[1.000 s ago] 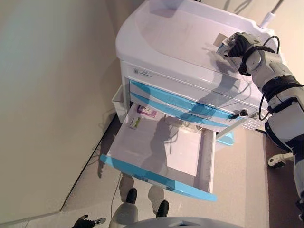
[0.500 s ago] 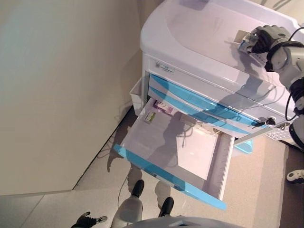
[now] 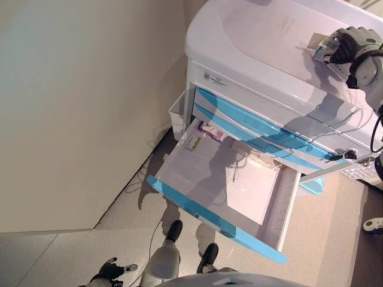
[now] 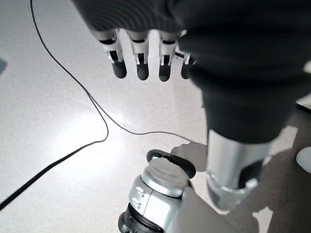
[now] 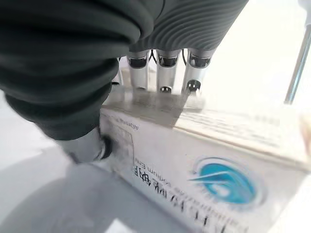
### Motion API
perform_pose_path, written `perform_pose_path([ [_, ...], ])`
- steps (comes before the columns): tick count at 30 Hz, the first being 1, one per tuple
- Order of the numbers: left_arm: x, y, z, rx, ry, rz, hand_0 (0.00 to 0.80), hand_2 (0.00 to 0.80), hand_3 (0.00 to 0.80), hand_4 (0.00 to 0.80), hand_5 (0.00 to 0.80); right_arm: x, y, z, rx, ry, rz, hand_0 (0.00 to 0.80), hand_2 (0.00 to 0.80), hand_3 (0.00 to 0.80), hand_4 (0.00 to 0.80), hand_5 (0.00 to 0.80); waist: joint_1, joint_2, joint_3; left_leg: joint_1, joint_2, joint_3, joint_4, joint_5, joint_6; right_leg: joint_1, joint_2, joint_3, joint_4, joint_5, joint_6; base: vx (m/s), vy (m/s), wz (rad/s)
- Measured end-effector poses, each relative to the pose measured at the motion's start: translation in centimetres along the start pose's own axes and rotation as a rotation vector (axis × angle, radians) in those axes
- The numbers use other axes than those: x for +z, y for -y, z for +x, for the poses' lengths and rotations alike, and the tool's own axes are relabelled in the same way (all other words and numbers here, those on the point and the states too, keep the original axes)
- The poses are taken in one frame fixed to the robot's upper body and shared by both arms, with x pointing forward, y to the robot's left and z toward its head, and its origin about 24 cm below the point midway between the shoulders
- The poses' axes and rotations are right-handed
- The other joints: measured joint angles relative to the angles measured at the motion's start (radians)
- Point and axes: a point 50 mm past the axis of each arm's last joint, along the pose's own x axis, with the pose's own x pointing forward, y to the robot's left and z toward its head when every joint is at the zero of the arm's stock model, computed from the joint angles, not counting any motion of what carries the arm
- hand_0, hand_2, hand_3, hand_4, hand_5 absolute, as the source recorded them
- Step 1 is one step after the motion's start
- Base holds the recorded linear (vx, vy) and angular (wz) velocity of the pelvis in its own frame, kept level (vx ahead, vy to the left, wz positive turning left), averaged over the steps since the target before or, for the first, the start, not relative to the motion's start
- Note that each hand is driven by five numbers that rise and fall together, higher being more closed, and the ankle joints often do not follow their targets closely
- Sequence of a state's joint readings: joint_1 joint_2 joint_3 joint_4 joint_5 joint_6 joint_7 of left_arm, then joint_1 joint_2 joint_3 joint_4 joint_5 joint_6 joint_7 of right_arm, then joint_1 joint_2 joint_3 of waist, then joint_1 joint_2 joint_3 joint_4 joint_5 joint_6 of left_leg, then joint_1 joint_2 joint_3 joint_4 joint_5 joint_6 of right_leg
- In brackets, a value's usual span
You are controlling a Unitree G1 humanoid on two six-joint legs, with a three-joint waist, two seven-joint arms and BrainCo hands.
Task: Open the drawer and pick up the medicine
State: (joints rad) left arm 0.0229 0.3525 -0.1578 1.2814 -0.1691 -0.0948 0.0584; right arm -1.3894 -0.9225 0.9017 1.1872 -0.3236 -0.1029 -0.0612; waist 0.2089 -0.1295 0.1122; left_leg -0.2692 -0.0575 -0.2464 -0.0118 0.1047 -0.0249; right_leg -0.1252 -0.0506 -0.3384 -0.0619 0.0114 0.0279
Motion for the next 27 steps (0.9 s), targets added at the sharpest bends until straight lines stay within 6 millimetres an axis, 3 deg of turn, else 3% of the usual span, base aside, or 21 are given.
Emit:
perform_pose_path([
  [16,0.9,0.0,0.2,0.003,0.023,-0.002,0.0,0.0,0.0,0.0,0.0,-0.6,1.9,0.0,-0.135,-0.029,0.354,0.0,0.0,0.0,0.0,0.0,-0.002,0.004,0.003,0.019,0.0,0.001,-0.007,0.003,0.003,0.017,-0.001,0.0,-0.003,-0.001,-0.001,0.0,0.0,0.0],
  [19,0.9,0.0,0.2,0.003,0.023,-0.002,0.0,0.0,0.0,0.0,0.0,-0.9,2.9,-0.2,-0.215,-0.036,0.468,0.0,0.0,0.0,0.0,0.0,-0.004,0.004,0.002,0.032,0.0,0.003,-0.013,0.003,0.004,0.026,-0.002,0.0,-0.004,-0.002,0.0,0.0,0.0,0.0],
  [25,0.9,0.0,0.2,0.008,0.025,-0.003,0.0,0.0,0.0,0.0,0.0,-3.4,4.2,-1.5,-0.426,-0.054,0.81,0.0,0.0,0.0,0.0,0.0,-0.009,0.004,0.002,0.061,-0.004,0.004,-0.027,0.006,0.008,0.05,-0.005,0.0,-0.006,-0.002,-0.001,0.018,0.021,0.0],
  [27,0.6,-0.1,0.1,0.013,0.019,-0.003,0.0,0.0,0.0,0.0,0.0,-4.0,4.1,-2.2,-0.489,-0.032,0.935,0.0,0.0,0.0,0.0,0.0,-0.03,0.004,0.002,0.086,-0.005,0.011,-0.037,0.007,0.009,0.069,-0.009,0.004,-0.007,-0.005,0.003,0.016,0.044,-0.02],
])
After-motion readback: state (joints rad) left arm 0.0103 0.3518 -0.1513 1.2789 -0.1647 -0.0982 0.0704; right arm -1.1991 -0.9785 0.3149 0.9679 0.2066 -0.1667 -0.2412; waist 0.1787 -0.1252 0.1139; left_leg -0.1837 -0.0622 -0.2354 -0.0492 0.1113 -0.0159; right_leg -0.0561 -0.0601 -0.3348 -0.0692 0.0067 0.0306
